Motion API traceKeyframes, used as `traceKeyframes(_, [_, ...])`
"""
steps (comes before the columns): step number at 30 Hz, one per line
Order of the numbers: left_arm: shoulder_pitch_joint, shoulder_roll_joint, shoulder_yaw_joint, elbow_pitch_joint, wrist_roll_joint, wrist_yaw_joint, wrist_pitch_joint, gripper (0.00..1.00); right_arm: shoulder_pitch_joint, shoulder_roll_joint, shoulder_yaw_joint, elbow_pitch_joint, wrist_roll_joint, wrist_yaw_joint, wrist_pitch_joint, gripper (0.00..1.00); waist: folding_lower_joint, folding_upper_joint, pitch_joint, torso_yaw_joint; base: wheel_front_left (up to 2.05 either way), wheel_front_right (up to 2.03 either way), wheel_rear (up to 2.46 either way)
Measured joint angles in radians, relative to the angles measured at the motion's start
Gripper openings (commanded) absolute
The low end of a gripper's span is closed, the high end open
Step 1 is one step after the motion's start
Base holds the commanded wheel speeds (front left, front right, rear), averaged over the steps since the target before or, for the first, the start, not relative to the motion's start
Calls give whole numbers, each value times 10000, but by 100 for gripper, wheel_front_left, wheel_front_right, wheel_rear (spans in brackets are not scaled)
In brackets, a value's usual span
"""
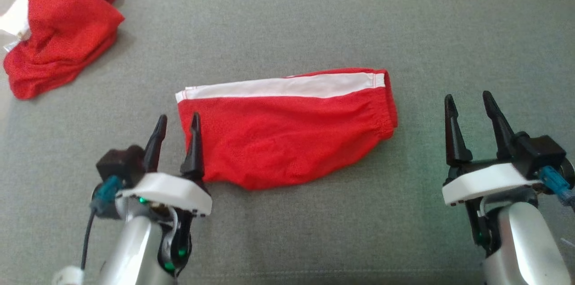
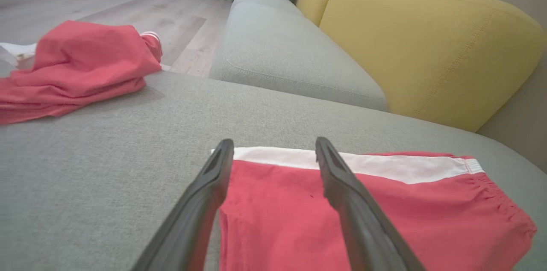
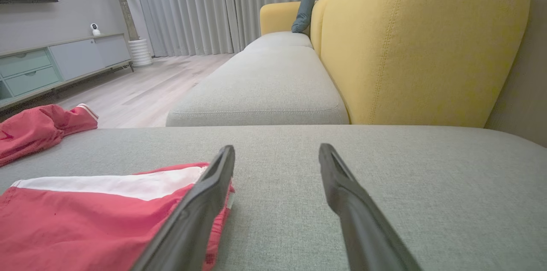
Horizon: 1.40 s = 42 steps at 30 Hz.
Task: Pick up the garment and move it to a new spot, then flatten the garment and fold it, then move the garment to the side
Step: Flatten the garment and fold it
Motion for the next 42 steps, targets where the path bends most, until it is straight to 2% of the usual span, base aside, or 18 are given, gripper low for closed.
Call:
traceKeyframes(9, [941,125,-8,-639,330,439,-203,100,194,2,-54,33,2,0,100,100,0,0,-603,170,0,0,0])
traceKeyframes(18, [1245,128,-13,-859,416,690,-278,100,81,4,316,635,230,0,1174,100,0,0,-638,323,0,0,0])
traceKeyframes(25, [1206,67,-186,-874,414,694,-280,100,-1544,0,918,1925,366,0,2897,100,0,0,-367,479,0,0,0])
traceKeyframes(33, [1120,-73,-238,-786,395,692,-282,100,-2682,-274,1024,3963,562,0,4426,100,0,0,-34,883,0,0,0])
traceKeyframes(37, [949,-104,-234,-773,397,688,-282,100,-3146,-445,1158,4727,1258,0,5062,100,0,0,141,1056,0,0,0])
traceKeyframes(39, [895,-111,-230,-765,397,686,-291,100,-3540,-623,1588,5068,1977,0,5511,100,1,0,255,1134,0,0,0])
traceKeyframes(40, [895,-115,-230,-757,397,686,-291,100,-3673,-671,1722,5143,2242,0,5672,96,0,0,286,1147,0,0,0])
traceKeyframes(42, [894,-127,-232,-740,397,683,-291,100,-3913,-800,2008,5256,2771,0,6017,47,0,0,338,1158,0,0,0])
